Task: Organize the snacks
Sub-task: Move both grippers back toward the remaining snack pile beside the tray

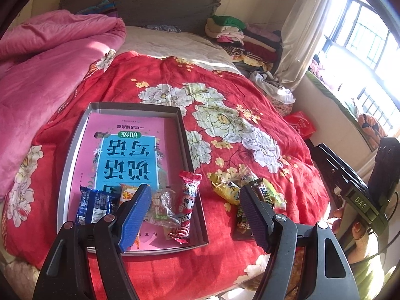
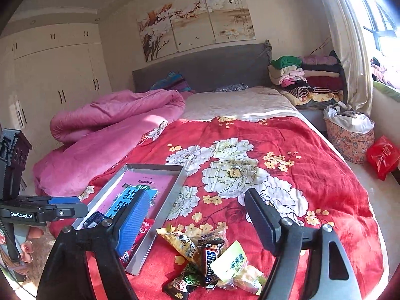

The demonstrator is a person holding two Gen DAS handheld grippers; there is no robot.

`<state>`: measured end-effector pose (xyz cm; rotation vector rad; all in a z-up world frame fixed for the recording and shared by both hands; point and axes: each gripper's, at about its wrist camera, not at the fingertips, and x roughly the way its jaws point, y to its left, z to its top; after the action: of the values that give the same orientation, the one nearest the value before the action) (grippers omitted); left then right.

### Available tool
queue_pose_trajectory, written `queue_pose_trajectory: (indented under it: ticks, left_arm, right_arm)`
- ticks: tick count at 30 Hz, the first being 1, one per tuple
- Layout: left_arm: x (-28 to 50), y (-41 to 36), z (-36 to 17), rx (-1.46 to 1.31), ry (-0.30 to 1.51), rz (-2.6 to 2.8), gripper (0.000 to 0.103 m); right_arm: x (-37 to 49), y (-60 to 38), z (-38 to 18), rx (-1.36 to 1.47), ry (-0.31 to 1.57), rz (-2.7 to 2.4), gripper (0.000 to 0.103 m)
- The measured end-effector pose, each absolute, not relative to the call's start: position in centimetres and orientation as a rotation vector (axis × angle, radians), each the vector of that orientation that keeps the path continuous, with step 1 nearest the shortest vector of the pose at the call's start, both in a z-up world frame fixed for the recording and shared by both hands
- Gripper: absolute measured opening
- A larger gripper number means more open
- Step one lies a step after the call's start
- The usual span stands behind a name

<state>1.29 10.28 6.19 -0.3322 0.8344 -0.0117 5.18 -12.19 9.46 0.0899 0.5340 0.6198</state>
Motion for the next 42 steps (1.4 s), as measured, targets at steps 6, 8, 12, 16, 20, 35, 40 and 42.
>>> queue_pose_trajectory:
  ticks: [6, 8, 12, 16, 20, 35, 40, 42]
  left_arm:
    - [1.7, 9.2, 6.2, -0.323, 0.842, -0.037, 0.075]
    - [2.0, 8.8, 6.1, -0.317, 0.848, -0.047, 0.075]
    - [2.3, 7.7, 5.8, -0.3, 0.862, -0.067, 0.075]
    - [2.5, 6.9, 5.3, -0.29, 0.879, -0.085, 0.075]
    - [2.8, 6.2, 4.9, -0.282, 0.894, -0.102, 0.075]
    - [4.3, 3.1, 2.3, -0.234, 0.974, -0.167, 0.075]
    - [4.6, 1.9, 1.0, -0.217, 1.01, -0.189, 0.075]
    - [4.7, 1.5, 0.5, -0.207, 1.024, -0.197, 0.075]
  right_arm:
    - [5.9, -14.1, 9.2, 0.116, 0.548, 0.572, 0.079]
    - [6.1, -14.6, 9.1, 0.124, 0.558, 0.555, 0.079]
    - [6.7, -15.7, 8.7, 0.132, 0.579, 0.518, 0.079]
    - [7.0, -16.6, 8.1, 0.15, 0.606, 0.495, 0.079]
    - [7.3, -17.1, 7.6, 0.146, 0.632, 0.474, 0.079]
    - [7.4, -15.8, 5.6, 0.083, 0.735, 0.506, 0.079]
    - [6.9, -14.7, 5.3, 0.055, 0.747, 0.559, 0.079]
    - [7.0, -14.4, 5.0, 0.034, 0.76, 0.558, 0.079]
